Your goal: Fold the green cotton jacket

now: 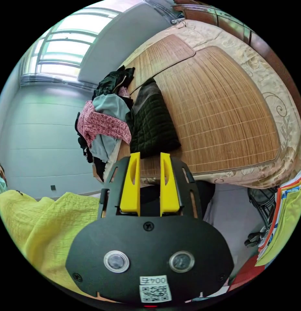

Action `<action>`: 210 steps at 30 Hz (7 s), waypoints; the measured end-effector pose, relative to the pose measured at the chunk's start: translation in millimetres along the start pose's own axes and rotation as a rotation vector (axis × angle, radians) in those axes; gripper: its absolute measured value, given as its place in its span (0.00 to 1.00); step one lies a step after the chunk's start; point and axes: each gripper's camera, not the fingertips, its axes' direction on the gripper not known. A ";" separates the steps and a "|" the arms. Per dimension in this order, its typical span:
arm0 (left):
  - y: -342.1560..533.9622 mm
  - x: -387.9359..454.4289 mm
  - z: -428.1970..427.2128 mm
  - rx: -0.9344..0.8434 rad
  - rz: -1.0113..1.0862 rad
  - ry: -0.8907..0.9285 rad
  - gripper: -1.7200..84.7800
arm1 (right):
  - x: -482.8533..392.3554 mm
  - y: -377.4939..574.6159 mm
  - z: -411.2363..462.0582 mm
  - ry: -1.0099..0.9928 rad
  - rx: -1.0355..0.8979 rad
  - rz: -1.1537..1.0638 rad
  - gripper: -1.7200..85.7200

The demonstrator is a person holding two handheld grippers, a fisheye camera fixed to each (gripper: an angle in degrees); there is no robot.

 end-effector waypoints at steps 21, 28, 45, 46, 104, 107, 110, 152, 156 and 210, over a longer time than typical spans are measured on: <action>-126.5 134.6 -82.2 0.013 0.447 -0.027 0.02 | 37.5 21.0 -31.0 0.079 0.114 0.113 0.14; -164.9 255.5 -92.8 -0.117 0.709 -0.171 0.02 | 144.3 32.4 -17.9 -0.594 0.244 0.555 0.15; -224.7 434.8 -61.8 -0.021 0.742 -0.407 0.02 | 245.3 -59.2 80.9 -0.915 0.169 1.048 0.21; -230.9 438.6 -61.7 0.001 0.721 -0.405 0.02 | 244.8 -67.0 85.0 -0.910 0.156 1.055 0.22; -292.1 462.3 -116.3 0.424 0.831 -0.298 0.03 | -145.4 -252.0 206.7 0.648 -0.494 -0.635 0.01; -312.5 491.3 -118.5 0.441 0.875 -0.275 0.03 | -147.3 -258.0 204.2 0.616 -0.503 -0.580 0.01; -330.7 524.1 -114.0 0.458 0.940 -0.290 0.03 | -149.1 -257.0 201.3 0.596 -0.486 -0.571 0.01; -184.7 262.1 -135.5 0.204 0.484 -0.208 0.03 | -177.3 -221.0 189.0 0.638 -0.375 -0.607 0.01; -173.4 267.6 -123.0 0.188 0.500 -0.232 0.03 | -178.3 -215.4 189.4 0.647 -0.360 -0.604 0.01; -209.9 598.8 -63.5 0.377 0.981 -0.461 0.03 | -136.1 -164.6 176.9 0.583 -0.218 -0.497 0.01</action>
